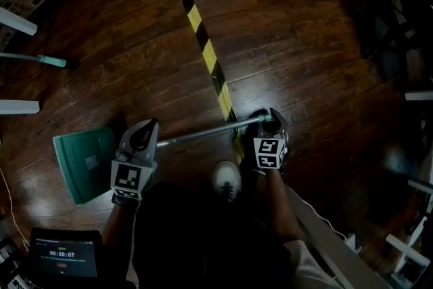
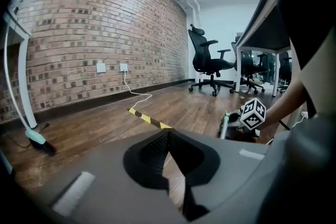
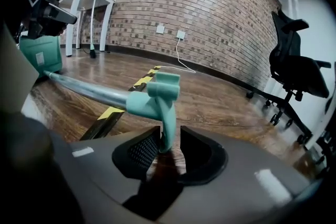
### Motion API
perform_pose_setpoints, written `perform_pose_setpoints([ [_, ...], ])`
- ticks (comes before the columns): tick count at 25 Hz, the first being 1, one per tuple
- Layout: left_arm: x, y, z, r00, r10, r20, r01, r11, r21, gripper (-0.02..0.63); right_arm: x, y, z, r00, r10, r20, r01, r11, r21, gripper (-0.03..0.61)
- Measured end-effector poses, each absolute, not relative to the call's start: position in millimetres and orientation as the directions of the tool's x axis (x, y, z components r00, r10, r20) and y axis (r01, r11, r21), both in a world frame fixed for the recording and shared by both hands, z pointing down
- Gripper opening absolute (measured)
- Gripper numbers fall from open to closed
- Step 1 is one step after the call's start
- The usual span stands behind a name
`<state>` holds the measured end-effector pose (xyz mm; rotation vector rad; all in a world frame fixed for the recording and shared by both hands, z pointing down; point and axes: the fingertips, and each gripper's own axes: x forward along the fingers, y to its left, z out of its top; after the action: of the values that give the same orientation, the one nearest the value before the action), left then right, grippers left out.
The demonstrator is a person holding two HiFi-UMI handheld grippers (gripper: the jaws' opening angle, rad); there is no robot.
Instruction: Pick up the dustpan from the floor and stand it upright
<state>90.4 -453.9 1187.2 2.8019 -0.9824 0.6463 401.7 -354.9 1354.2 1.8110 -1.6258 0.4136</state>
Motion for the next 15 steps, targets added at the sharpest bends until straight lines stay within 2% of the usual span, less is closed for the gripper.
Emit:
perform_pose_setpoints([
  [7, 76.2, -466.2, 1174.8, 0.694, -0.601, 0.396, -0.631, -0.773, -0.066, 0.002, 402.3, -351.7, 1336.9, 0.208, -0.776, 0.595, -0.96, -0.045, 0.277, 0.095],
  [15, 54.2, -462.1, 1085.8, 0.689, -0.637, 0.346, -0.67, -0.742, -0.031, 0.002, 403.9, -362.0, 1222.6, 0.274, -0.818, 0.506, -0.94, -0.116, 0.321, 0.084],
])
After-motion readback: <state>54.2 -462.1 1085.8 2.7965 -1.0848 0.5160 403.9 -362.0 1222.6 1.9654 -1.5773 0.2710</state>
